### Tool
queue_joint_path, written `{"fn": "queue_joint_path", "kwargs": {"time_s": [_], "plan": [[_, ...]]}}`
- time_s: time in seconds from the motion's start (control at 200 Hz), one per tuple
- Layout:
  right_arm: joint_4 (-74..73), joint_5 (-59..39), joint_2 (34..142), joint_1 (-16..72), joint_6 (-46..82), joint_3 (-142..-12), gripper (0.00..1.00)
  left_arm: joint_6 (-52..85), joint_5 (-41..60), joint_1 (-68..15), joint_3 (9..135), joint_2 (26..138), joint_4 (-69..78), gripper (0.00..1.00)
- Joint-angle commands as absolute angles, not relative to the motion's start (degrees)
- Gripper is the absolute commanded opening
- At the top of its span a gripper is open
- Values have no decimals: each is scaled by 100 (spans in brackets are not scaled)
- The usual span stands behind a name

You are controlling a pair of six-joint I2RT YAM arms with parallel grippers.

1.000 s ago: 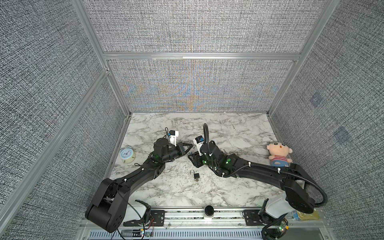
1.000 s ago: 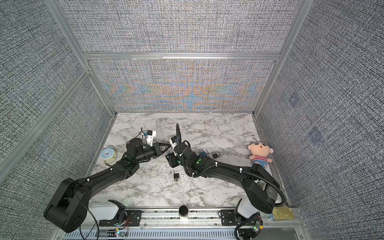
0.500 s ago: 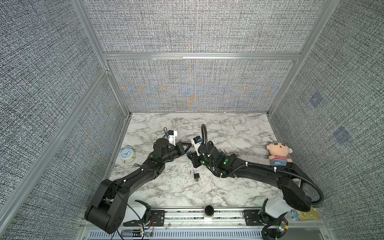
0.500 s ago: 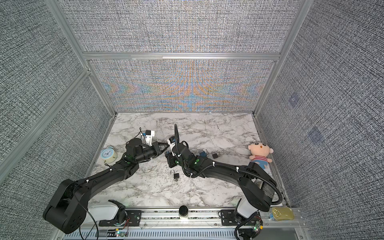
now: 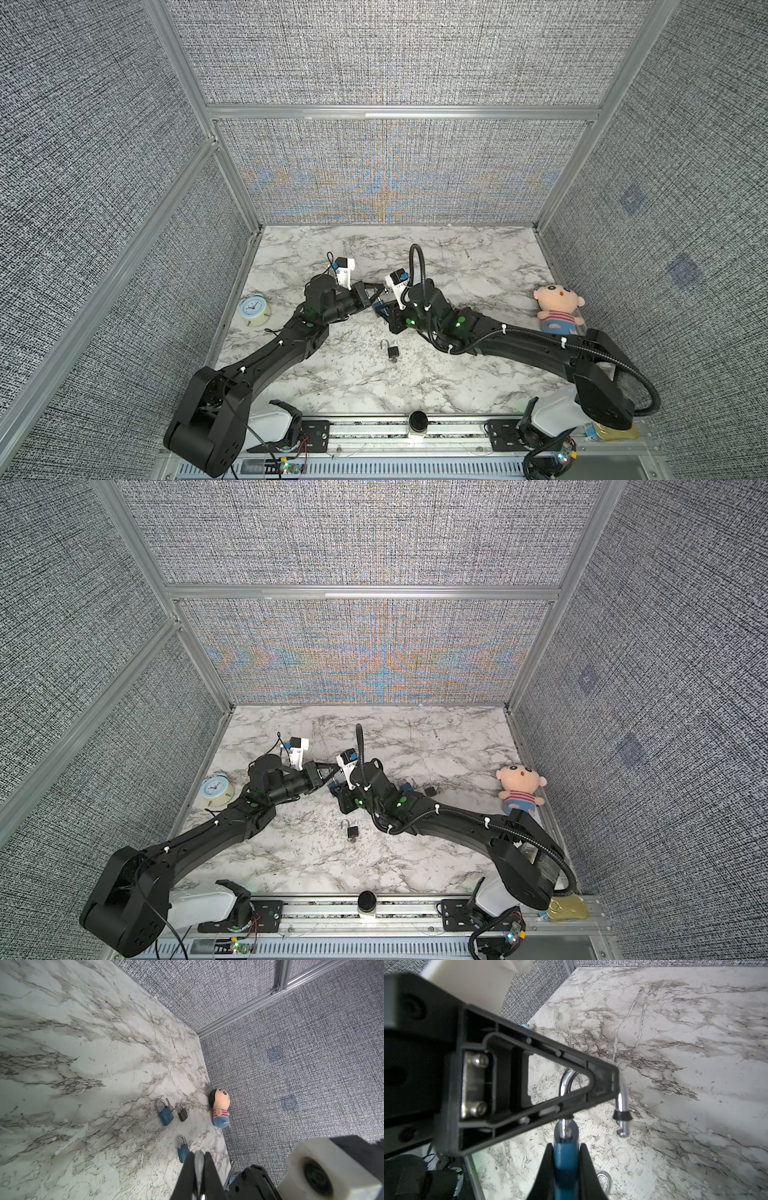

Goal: Lock with the key

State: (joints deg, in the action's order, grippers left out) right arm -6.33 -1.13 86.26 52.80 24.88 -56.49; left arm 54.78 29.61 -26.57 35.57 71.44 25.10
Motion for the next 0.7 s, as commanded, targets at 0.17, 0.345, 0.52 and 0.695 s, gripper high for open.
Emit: {"fn": "queue_joint_path", "kwargs": {"time_s": [0.17,0.345,0.52,0.695], "plan": [[338,-1603,8163,4540,2212,-5612,0,4591,2174,-2541,3611,6655,1699,46],[917,-2641,7999,4212,1801,-5687,0,4092,2367,-2531,3535,6469,1795,47],[1192,-3562,7928,3961,1645,-5741,0,3721,2887,-2534,3347,6340,2212,47],[1223,-4409,7901,3809,1622,-5765,0,3654,3453,-2535,3112,6341,2822,46]]}}
